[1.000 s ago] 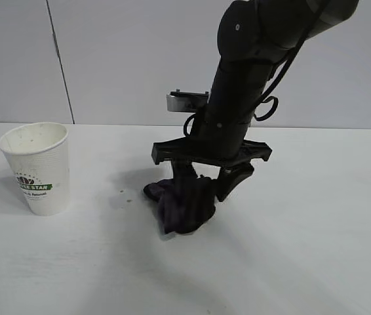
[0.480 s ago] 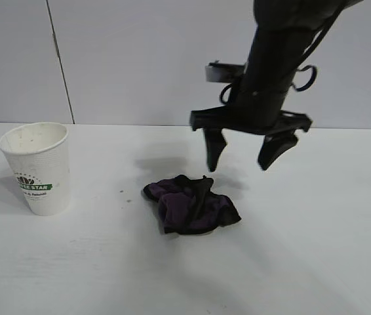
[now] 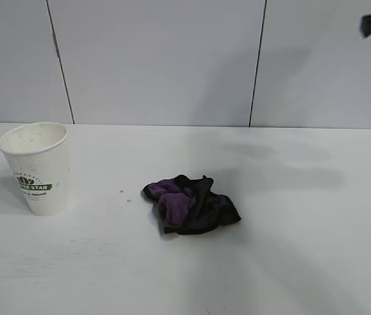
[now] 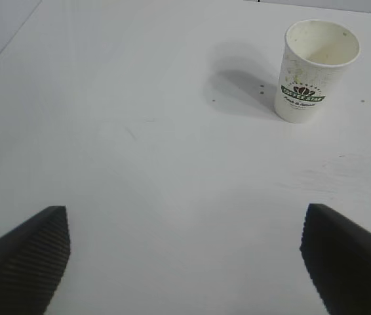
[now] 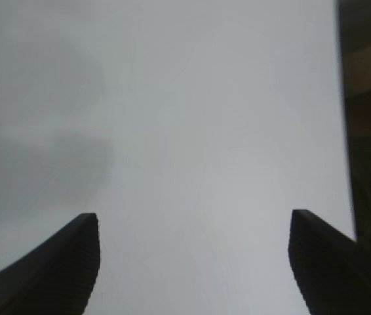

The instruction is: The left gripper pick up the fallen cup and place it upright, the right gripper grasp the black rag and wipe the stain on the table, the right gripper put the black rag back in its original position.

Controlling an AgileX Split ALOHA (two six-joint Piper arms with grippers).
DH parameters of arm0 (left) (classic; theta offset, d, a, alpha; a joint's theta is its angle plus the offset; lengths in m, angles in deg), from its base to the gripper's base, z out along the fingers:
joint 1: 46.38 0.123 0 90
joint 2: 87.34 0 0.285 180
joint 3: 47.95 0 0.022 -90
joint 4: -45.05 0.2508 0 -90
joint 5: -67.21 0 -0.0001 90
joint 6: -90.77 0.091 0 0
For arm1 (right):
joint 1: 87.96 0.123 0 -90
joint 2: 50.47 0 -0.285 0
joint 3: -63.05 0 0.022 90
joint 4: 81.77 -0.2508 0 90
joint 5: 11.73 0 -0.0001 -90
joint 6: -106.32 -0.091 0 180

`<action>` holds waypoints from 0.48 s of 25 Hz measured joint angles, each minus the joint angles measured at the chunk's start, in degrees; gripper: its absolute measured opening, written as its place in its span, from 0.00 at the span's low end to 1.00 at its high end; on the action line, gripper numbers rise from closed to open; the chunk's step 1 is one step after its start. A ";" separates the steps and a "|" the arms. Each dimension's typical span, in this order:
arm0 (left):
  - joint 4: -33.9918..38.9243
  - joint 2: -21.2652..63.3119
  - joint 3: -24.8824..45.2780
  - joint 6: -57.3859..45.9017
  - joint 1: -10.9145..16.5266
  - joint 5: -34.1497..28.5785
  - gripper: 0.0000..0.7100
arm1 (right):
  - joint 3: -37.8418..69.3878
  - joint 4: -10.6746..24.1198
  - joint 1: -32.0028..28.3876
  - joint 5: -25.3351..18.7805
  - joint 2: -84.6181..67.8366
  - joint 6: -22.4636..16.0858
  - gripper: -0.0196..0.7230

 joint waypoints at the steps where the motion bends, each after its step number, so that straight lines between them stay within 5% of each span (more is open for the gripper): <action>1: 0.00 0.00 0.00 0.00 0.00 0.00 0.97 | 0.00 0.19 -1.74 -0.80 -3.08 0.29 0.76; 7: 0.00 0.00 0.00 0.00 0.00 0.00 0.97 | 0.00 0.08 -4.74 -5.91 -24.09 2.42 0.76; 12: 0.00 0.00 0.00 0.00 0.00 0.00 0.97 | -0.12 -4.20 -1.44 -10.73 -45.47 3.29 0.76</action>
